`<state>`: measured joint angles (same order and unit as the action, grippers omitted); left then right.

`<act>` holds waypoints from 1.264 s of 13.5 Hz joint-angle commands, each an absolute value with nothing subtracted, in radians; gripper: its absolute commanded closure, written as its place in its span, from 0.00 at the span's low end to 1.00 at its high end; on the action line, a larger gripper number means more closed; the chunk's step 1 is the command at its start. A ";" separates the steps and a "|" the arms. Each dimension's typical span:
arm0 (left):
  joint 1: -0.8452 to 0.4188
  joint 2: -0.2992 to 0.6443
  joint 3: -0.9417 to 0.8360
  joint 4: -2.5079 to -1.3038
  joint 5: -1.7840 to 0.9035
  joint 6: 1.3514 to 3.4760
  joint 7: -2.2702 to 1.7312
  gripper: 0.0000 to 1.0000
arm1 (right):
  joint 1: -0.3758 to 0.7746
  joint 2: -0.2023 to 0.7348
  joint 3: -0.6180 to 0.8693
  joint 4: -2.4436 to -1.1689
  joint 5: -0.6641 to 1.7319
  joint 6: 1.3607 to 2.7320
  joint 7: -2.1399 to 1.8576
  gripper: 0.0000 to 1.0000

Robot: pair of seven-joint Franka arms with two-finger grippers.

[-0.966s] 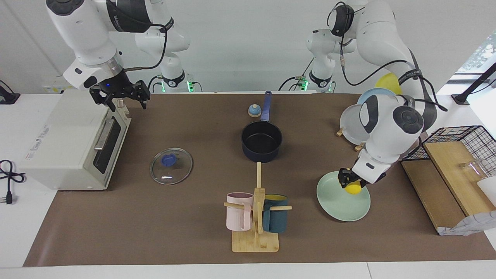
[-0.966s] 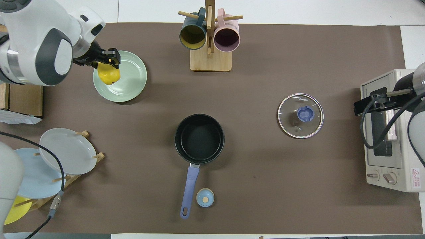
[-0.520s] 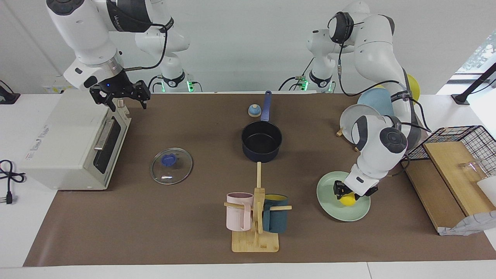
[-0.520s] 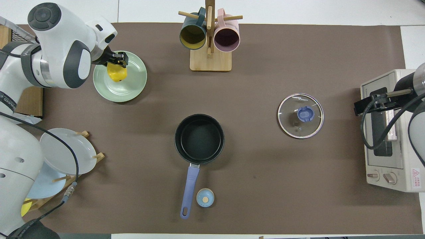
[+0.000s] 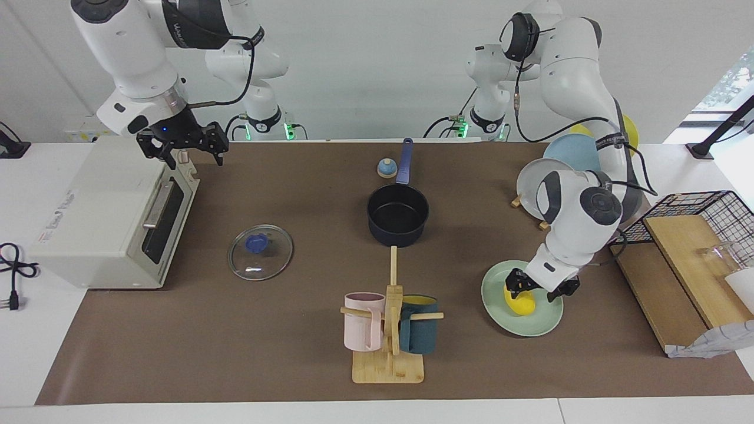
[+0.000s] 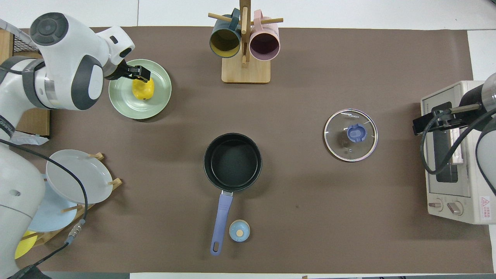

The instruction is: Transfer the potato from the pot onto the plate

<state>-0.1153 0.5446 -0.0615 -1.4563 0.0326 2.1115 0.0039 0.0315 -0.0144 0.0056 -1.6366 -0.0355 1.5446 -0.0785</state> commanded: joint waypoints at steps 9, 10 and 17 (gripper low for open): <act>-0.025 0.037 -0.058 -1.488 0.041 1.505 -0.079 0.00 | 0.018 -0.029 0.017 -1.652 -0.029 1.557 -0.066 0.00; -0.032 0.008 -0.058 -1.491 0.041 1.464 -0.095 0.00 | 0.018 -0.029 0.017 -1.652 -0.029 1.557 -0.066 0.00; -0.020 -0.106 -0.071 -1.657 -0.006 1.512 -0.109 0.00 | 0.018 -0.029 0.017 -1.652 -0.029 1.557 -0.066 0.00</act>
<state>-0.0296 -0.0849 -0.0625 -1.5982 0.0255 1.4477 -0.0864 0.0315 -0.0144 0.0056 -1.6367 -0.0355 1.5446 -0.0785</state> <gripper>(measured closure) 0.000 0.000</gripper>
